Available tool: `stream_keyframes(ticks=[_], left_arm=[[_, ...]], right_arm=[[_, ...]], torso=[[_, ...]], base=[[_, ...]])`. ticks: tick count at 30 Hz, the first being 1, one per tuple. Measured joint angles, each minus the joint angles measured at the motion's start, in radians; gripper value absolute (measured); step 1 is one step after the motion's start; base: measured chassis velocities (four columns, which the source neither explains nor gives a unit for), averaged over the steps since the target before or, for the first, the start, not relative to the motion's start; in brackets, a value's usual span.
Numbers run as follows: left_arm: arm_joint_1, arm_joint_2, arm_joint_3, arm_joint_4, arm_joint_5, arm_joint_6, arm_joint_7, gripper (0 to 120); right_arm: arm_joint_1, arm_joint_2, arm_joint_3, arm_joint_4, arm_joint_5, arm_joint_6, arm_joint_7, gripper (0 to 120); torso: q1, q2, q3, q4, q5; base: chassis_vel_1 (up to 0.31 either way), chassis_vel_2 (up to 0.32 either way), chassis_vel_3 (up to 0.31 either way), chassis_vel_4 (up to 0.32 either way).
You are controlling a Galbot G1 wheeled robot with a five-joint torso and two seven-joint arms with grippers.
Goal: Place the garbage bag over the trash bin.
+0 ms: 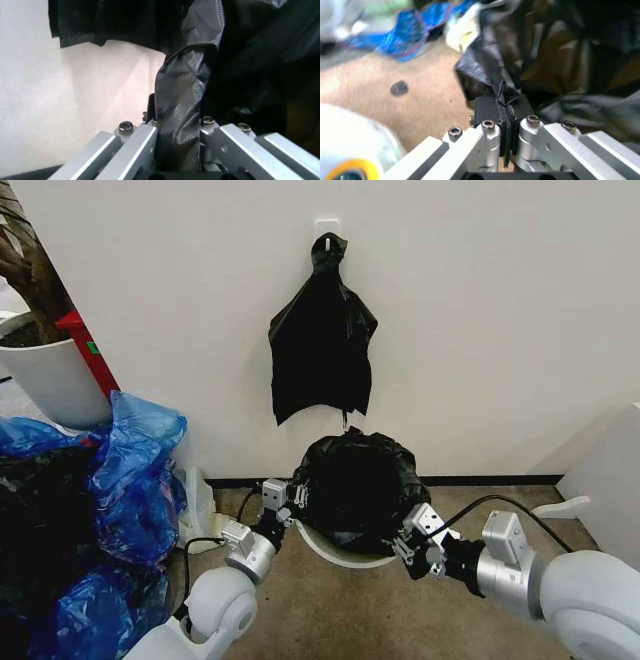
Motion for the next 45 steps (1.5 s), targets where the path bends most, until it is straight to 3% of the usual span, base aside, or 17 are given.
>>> stream_keyframes(ticks=[6, 14, 24, 33, 37, 38, 40, 45], left_arm=[[-0.015, -0.001, -0.005, -0.016, -0.082, 0.052, -0.045, 2], [-0.029, -0.008, -0.005, -0.036, -0.185, 0.1, -0.105, 2], [-0.044, 0.008, -0.011, -0.069, -0.291, 0.149, -0.141, 2], [-0.043, 0.022, -0.022, -0.081, -0.319, 0.17, -0.153, 2], [-0.044, 0.023, -0.025, -0.087, -0.333, 0.176, -0.159, 2], [-0.047, 0.024, -0.027, -0.086, -0.334, 0.178, -0.163, 2], [-0.049, 0.023, -0.028, -0.081, -0.334, 0.178, -0.164, 2], [-0.077, 0.004, -0.045, -0.034, -0.337, 0.162, -0.159, 2]], right_arm=[[-0.004, 0.016, -0.127, 0.0, -0.271, 0.036, -0.118, 0], [0.003, 0.051, -0.212, -0.059, -0.418, 0.106, -0.156, 0], [0.011, 0.135, -0.269, -0.257, -0.592, 0.205, -0.154, 1], [0.011, 0.151, -0.247, -0.34, -0.567, 0.205, -0.115, 36], [0.005, 0.152, -0.247, -0.351, -0.565, 0.204, -0.099, 46], [-0.004, 0.15, -0.241, -0.341, -0.562, 0.204, -0.075, 54], [-0.013, 0.147, -0.233, -0.326, -0.556, 0.203, -0.062, 55], [-0.11, 0.122, -0.141, -0.22, -0.52, 0.197, -0.034, 77]], torso=[[0.0, 0.0, 0.0, 0.0, 0.0002], [0.0, 0.0, 0.0, 0.0001, 0.0003], [0.0, 0.0, 0.0, 0.0002, -0.0001], [0.0, 0.0, 0.0, 0.0002, 0.0001], [0.0, 0.0, 0.0, 0.0001, 0.0002], [0.0, 0.0, 0.0, 0.0, 0.0004], [0.0, 0.0, 0.0, 0.0001, 0.0003], [0.0, 0.0, 0.0, -0.0001, 0.0]], base=[[0.0, 0.0, 0.0, 0.0], [0.0, 0.0, 0.0, 0.0], [0.0, 0.0, 0.0, 0.0], [0.0, 0.0, 0.0, 0.0], [0.0, 0.0, 0.0, 0.0], [0.0, 0.0, 0.0, 0.0], [0.0, 0.0, 0.0, 0.0], [0.0, 0.0, 0.0, 0.0]])
